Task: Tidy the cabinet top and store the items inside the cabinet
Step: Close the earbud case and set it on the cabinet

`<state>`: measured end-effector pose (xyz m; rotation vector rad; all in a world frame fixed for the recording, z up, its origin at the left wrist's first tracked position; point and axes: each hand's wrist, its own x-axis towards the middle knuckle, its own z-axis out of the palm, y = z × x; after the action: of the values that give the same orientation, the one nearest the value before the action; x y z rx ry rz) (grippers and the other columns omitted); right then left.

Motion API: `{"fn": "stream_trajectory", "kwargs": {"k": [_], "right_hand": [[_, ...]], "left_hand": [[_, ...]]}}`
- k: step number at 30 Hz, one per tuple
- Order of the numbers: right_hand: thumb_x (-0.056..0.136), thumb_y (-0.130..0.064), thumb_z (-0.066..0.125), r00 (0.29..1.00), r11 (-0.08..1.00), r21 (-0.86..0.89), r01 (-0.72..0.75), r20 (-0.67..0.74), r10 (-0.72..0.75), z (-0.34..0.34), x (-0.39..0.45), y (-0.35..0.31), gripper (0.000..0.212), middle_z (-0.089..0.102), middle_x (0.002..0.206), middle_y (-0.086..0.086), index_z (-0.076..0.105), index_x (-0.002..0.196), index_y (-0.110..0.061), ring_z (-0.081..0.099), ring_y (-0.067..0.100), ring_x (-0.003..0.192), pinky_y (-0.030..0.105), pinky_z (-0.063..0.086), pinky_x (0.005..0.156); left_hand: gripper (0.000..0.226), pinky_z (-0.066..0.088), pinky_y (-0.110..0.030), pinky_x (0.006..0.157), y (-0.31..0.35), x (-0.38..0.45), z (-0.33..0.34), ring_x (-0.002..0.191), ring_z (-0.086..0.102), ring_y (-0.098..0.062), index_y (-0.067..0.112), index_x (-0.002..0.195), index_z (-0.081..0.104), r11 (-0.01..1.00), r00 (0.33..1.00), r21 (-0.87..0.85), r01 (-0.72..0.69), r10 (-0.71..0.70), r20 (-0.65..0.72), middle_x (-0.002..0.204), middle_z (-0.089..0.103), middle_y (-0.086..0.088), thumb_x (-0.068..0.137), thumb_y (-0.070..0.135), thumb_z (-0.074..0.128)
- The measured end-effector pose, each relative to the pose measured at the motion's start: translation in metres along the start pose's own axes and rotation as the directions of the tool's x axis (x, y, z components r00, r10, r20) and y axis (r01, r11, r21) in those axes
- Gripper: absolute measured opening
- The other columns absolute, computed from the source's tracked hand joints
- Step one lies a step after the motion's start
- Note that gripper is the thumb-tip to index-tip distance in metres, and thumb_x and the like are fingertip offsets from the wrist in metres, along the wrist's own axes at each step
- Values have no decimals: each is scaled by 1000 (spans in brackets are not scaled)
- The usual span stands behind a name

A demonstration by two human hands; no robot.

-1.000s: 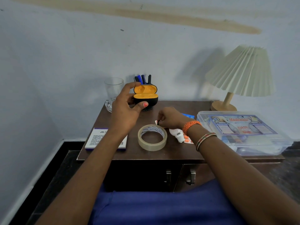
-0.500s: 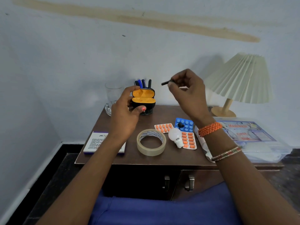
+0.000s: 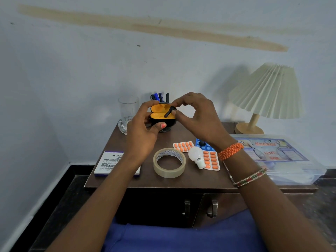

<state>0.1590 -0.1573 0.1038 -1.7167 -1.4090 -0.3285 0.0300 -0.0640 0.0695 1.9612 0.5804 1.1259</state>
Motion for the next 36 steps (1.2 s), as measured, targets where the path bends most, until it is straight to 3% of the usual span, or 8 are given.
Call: {"fn": "stream_trajectory", "kwargs": {"k": [3,8,14,21,27,31,34,36], "right_hand": [[87,-21,63,1000,1000,-2,-4,-11,4,-2,0,0,13,69,97,-4,68,99,-17,59,11,94,23,45,85],[87,-17,64,993,989,-125,85,87,-75,-3,1,0,15,69,98,-2,68,102,-16,59,7,85,9,39,76],[86,-10,63,985,986,-103,134,125,-121,1,2,-6,18,70,97,4,71,102,-11,61,15,88,25,49,79],[87,1,58,983,994,-84,73,177,-57,6,2,-4,26,70,103,8,73,105,-9,64,20,93,34,53,87],[89,-1,56,995,1000,-3,16,96,-16,8,-1,-5,23,71,102,4,68,106,-10,64,11,93,13,48,84],[79,14,45,999,1000,-16,-10,46,11,7,0,-8,37,66,101,12,73,96,-5,60,21,92,24,48,79],[71,19,43,993,995,-65,-76,88,81,6,2,-8,47,61,107,10,73,94,-8,52,20,99,21,39,75],[70,20,41,984,991,-28,-127,121,130,4,1,-6,50,61,110,9,74,94,-9,53,21,104,25,43,81]], "left_hand": [[56,39,5,75,0,0,-1,100,60,-9,28,128,49,1000,1000,3,-5,5,-7,116,65,0,81,8,71],[55,35,9,75,1,-1,-2,97,58,-7,24,128,50,999,1000,24,-25,25,7,110,64,3,81,6,71],[54,36,8,77,2,-2,-1,99,59,-9,24,128,51,999,999,36,-33,32,9,110,64,3,81,6,70],[53,36,8,71,5,-5,0,86,58,4,25,125,53,1000,1000,1,0,0,-18,99,63,8,80,4,71],[52,37,7,73,5,-4,0,93,61,-4,29,123,52,1000,999,-18,10,-11,-48,102,65,6,80,5,71],[53,36,8,72,7,-4,1,87,59,3,26,124,54,1000,998,-14,11,-12,-60,98,64,10,79,3,71],[54,34,9,73,6,-5,1,92,59,-2,24,126,55,1000,999,14,5,-4,-47,103,66,6,79,2,71],[55,33,10,73,6,-7,1,95,59,-4,23,128,55,1000,999,29,7,-6,-35,108,67,3,80,2,70]]}}
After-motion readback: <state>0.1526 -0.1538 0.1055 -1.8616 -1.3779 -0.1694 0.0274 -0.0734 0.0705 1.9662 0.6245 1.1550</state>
